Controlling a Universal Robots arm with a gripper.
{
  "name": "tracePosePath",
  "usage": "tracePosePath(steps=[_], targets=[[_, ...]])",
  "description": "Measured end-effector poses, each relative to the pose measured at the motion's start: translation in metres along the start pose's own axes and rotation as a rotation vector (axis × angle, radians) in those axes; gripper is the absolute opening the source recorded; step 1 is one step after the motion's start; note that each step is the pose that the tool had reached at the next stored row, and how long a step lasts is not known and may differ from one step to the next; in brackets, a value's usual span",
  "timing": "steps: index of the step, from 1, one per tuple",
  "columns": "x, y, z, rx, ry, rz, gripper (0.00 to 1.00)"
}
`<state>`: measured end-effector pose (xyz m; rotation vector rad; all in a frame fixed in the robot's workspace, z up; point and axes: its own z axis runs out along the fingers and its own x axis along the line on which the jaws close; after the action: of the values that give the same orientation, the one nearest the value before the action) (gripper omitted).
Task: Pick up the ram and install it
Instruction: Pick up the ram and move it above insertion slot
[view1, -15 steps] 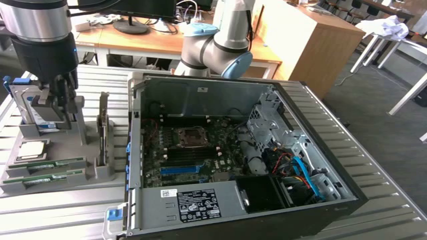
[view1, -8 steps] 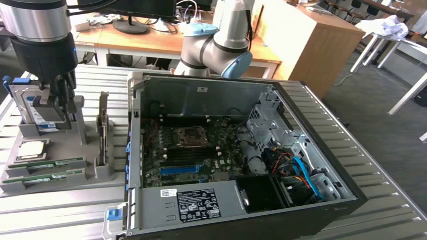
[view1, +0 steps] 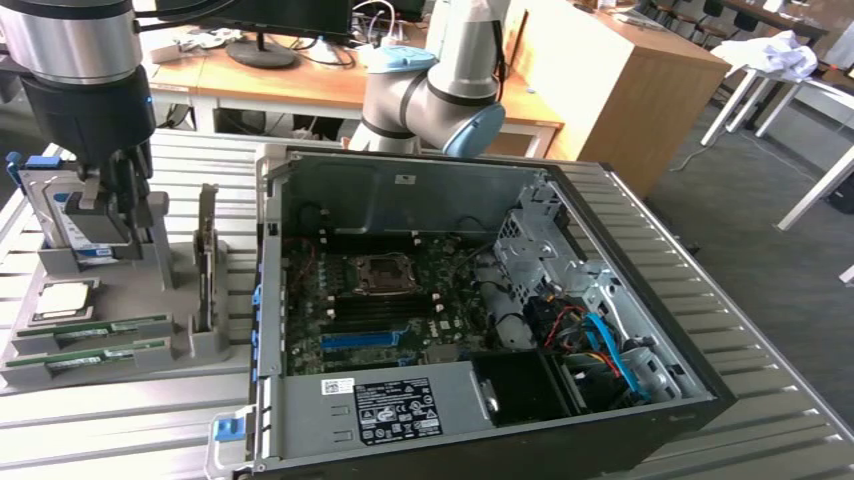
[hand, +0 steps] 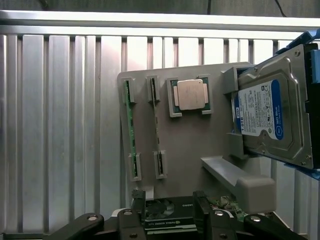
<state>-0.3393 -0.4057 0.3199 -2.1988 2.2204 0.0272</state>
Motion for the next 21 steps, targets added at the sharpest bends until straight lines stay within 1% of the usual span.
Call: tracePosePath(steps=[2,21], targets=[[0.0000,0.0000,0.0031,0.0001,0.0007,0.000,0.50],[0.0014,0.0016,0.0071,0.0000,0.0008,0.000,0.50]])
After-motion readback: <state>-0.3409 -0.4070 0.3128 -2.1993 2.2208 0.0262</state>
